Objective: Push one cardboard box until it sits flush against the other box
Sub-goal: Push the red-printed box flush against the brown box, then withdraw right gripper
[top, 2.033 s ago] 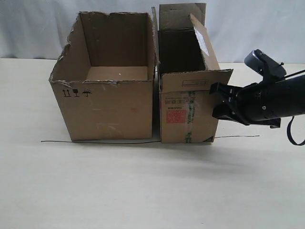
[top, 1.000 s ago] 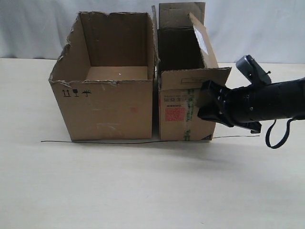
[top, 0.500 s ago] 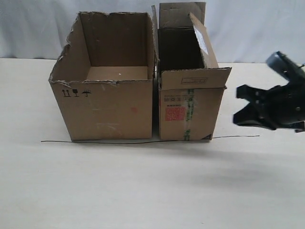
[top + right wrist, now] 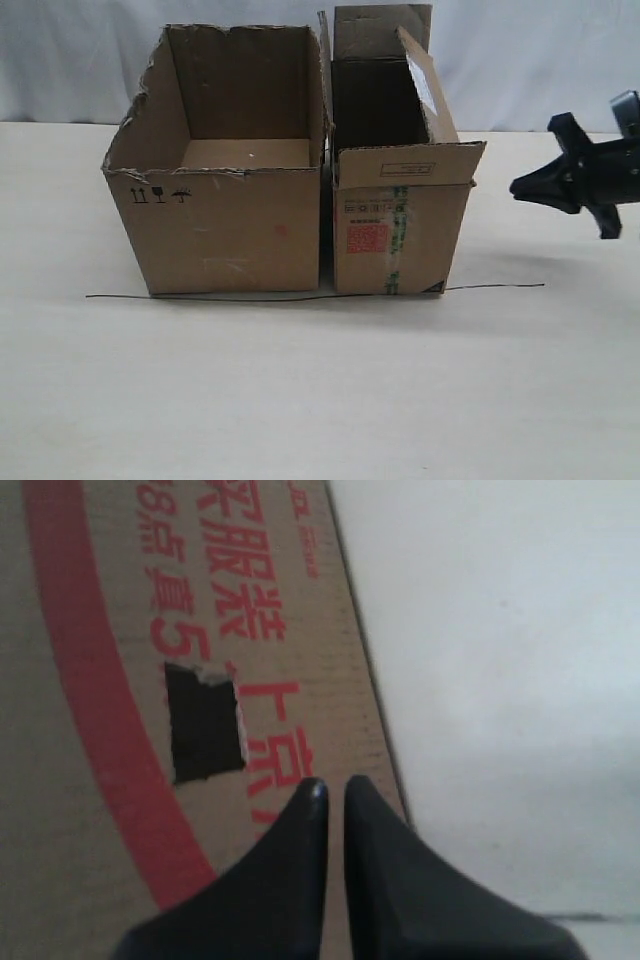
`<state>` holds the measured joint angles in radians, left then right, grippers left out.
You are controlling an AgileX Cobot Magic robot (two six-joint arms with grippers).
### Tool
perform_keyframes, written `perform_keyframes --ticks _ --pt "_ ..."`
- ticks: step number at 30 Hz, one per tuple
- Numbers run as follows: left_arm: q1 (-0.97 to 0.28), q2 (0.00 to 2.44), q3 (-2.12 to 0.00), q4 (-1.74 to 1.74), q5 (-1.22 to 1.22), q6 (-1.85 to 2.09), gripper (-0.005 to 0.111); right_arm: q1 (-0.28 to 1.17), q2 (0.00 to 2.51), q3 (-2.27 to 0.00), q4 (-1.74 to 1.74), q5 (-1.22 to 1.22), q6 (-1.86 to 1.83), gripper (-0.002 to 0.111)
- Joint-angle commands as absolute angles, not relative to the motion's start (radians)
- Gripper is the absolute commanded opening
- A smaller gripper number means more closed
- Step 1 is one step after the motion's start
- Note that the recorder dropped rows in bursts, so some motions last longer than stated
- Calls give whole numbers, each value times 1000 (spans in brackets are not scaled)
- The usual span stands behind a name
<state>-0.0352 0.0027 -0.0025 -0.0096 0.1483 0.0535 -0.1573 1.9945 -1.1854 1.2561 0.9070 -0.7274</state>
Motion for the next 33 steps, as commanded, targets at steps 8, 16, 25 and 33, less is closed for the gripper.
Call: perform_keyframes --ticks 8,16,25,33 --pt "-35 0 0 -9 142 50 0 -23 2239 -1412 1292 886 -658 5" --pt "-35 0 0 -9 142 50 0 18 2265 -1419 1289 886 -648 5" --pt "-35 0 0 -9 142 50 0 48 2271 -1419 1293 880 -642 5" --pt "-35 0 0 -9 142 50 0 24 2259 -1419 1286 861 -641 5"
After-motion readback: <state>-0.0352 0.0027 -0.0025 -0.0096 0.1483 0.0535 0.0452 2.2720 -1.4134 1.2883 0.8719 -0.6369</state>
